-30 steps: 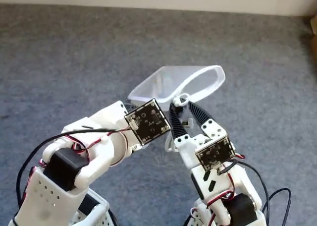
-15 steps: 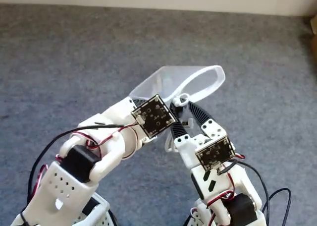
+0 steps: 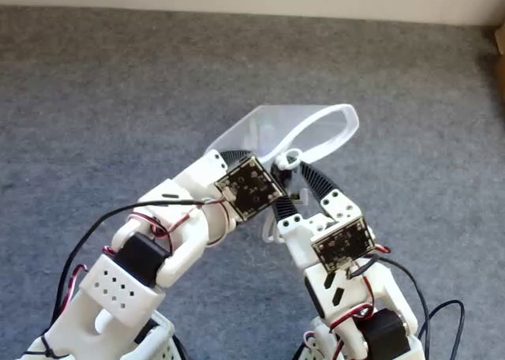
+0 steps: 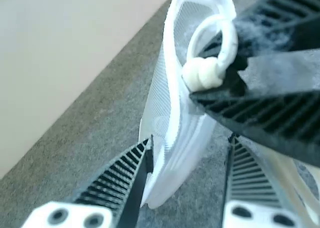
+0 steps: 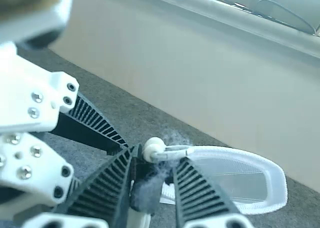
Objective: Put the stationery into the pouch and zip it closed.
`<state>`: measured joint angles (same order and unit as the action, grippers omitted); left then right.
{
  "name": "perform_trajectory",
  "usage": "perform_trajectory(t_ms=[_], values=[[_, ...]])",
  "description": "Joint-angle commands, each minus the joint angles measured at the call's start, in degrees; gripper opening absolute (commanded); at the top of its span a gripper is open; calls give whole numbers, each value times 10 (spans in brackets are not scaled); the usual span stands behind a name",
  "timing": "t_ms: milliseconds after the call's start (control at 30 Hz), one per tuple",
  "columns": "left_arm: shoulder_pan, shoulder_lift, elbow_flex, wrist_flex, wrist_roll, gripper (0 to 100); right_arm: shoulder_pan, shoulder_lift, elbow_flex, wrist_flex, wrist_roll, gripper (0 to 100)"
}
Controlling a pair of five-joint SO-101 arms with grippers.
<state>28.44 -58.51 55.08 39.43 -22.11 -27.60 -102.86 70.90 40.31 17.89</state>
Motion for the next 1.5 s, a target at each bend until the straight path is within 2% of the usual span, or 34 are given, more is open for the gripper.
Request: perform_trajectory(t_ms=[0,267,433,667,900,1067,1467], values=[[36,-6,15,-48,6,230,5,8,-37,-1,-4,4],[58,-7,72,-144,5,108,7,8,-37,-1,-4,4],[58,-10,79,-151,5,8,8,8,-37,-2,-4,4],[53,-10,80,-148,5,7,73,15,-36,-41,-4,4],[52,-10,78,-91,5,7,103,15,15,-115,-2,4],[22,-10,78,-85,6,7,153,15,29,-153,-1,4],[13,-11,77,-77,6,7,159,15,29,-159,0,4]])
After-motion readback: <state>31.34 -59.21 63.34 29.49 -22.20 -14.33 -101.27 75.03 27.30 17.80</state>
